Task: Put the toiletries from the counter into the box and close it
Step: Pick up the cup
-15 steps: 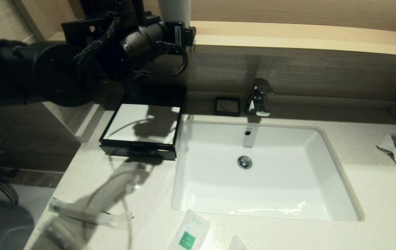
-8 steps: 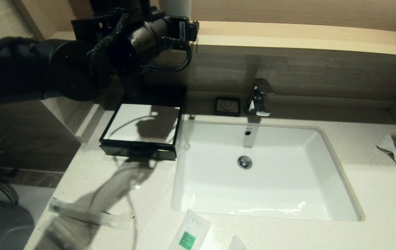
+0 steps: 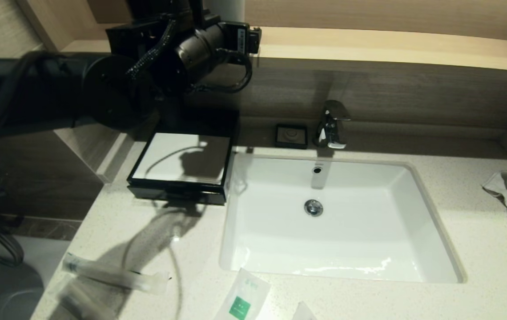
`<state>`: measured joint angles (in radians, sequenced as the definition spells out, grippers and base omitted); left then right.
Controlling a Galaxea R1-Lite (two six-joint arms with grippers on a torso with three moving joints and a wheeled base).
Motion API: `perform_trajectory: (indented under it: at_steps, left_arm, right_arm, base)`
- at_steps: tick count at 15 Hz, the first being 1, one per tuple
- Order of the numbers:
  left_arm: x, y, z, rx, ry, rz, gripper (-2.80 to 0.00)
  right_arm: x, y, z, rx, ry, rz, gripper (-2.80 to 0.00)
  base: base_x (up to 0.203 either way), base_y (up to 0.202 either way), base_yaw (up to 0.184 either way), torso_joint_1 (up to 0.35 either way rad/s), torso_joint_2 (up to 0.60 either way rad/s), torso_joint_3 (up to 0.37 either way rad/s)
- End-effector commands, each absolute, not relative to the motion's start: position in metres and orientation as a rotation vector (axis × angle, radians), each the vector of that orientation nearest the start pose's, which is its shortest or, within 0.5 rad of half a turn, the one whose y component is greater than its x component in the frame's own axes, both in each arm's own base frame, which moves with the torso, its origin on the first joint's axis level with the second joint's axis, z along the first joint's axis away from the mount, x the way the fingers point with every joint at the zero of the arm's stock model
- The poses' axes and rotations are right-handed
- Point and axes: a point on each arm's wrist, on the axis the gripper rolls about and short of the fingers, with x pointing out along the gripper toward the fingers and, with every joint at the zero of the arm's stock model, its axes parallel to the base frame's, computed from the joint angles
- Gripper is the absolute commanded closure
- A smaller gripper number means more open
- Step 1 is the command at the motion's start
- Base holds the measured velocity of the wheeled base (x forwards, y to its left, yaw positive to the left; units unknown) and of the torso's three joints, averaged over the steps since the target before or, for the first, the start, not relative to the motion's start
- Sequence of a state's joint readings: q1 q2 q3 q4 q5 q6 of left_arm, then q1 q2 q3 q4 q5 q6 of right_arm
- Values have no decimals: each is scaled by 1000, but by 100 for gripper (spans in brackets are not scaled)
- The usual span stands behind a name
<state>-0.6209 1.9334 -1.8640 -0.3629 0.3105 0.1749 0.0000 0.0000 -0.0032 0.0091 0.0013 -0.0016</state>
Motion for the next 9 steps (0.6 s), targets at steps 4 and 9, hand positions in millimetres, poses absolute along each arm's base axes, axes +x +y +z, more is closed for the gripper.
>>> perform_trajectory:
  at_steps: [4,9]
  left_arm:
    - [319,-222,369,49,-285,-286,-280]
    - [323,-225,364,58,-275,-286,-280]
  right_arm:
    - [-23,0,75,-2,6,2,0]
    - [-23,0,75,-2,6,2,0]
  base:
    - [0,0,0,0,0,0]
    - [0,0,0,0,0,0]
